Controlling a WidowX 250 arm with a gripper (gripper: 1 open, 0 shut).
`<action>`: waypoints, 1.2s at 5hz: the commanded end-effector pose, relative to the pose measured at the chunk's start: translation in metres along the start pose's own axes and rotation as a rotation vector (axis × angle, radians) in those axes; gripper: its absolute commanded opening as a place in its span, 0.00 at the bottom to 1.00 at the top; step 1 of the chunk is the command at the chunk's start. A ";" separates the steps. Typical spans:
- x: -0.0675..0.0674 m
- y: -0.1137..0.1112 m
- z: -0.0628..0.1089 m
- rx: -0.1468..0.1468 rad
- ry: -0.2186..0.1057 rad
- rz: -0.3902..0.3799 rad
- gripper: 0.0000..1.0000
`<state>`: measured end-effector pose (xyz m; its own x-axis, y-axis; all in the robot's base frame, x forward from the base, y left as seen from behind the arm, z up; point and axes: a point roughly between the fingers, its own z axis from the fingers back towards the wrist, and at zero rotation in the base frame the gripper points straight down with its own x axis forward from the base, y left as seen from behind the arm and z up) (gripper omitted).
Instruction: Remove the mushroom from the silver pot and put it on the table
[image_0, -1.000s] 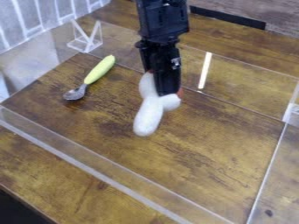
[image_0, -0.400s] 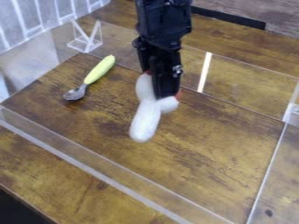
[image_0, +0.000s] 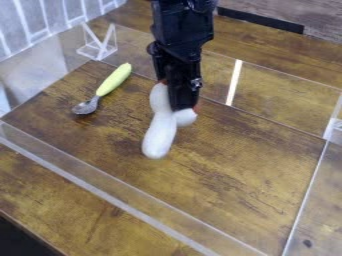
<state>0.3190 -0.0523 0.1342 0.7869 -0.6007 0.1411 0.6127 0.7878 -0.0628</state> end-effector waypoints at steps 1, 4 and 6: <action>0.007 -0.015 0.005 0.039 -0.095 0.039 0.00; 0.022 -0.041 -0.029 -0.021 -0.128 -0.070 0.00; 0.027 -0.037 -0.050 -0.054 -0.119 -0.041 0.00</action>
<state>0.3182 -0.0979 0.0743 0.7696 -0.6033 0.2092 0.6341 0.7608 -0.1385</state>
